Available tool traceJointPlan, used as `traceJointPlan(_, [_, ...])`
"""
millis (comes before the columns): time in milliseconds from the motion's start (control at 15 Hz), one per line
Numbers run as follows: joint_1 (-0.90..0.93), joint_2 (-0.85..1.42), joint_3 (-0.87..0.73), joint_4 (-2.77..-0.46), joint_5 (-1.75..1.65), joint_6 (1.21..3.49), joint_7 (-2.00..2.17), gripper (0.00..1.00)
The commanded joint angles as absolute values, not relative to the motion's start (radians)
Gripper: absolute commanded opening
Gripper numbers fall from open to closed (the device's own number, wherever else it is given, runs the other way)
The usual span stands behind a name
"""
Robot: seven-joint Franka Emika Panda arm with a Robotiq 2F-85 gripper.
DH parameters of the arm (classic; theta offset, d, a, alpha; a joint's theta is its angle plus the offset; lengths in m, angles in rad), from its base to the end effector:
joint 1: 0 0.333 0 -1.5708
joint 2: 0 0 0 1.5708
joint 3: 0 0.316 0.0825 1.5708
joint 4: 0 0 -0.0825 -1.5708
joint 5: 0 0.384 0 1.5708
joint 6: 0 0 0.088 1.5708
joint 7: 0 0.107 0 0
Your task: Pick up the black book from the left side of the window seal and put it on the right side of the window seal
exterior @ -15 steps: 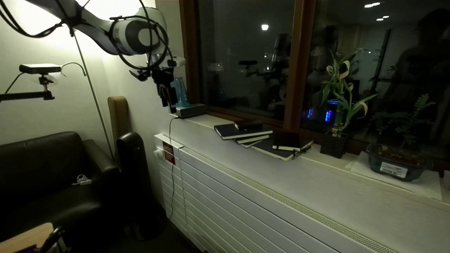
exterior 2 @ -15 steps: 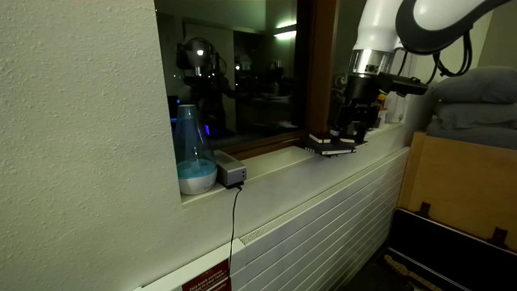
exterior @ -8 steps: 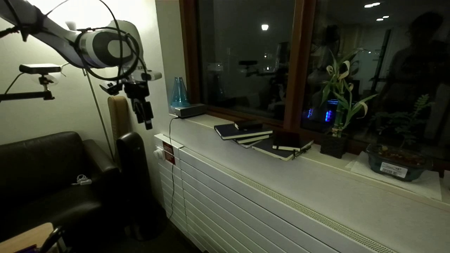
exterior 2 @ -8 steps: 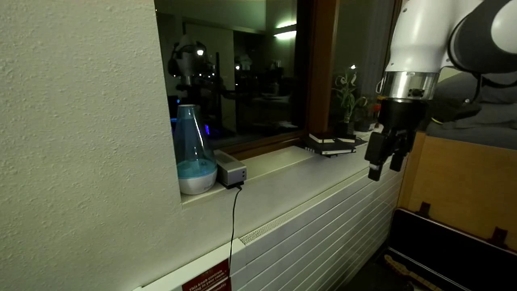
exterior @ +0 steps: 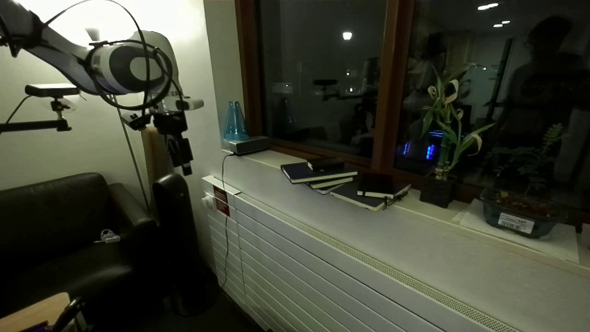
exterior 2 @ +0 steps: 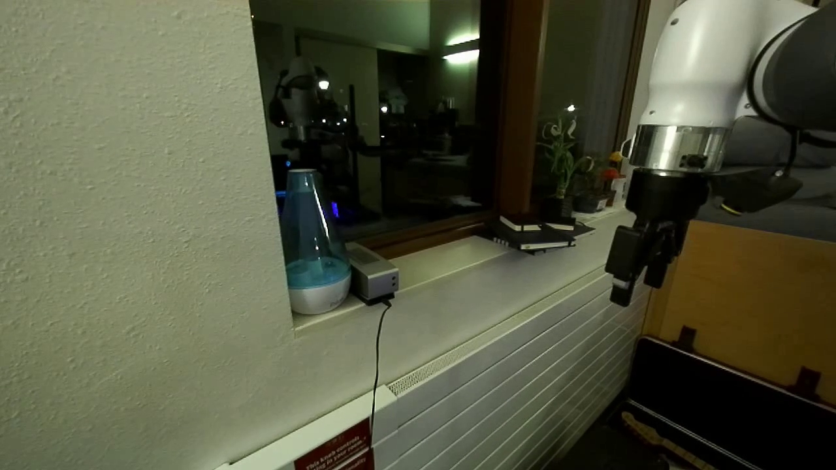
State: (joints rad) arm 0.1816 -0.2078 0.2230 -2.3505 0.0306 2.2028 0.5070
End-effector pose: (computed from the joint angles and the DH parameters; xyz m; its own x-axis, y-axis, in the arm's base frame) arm 0.4382 0.1905 0.4167 0.9907 -0.1229 0.0583 -0.1226 -0.9924 -0.0095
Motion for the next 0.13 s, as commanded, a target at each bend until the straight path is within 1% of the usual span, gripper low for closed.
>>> traceJointPlan(0, [0.172,-0.208,0.232,-2.349,0.033,2.201,0.505,1.0])
traceJointPlan(67, [0.172,-0.208,0.232,-2.349,0.033,2.201,0.505,1.0])
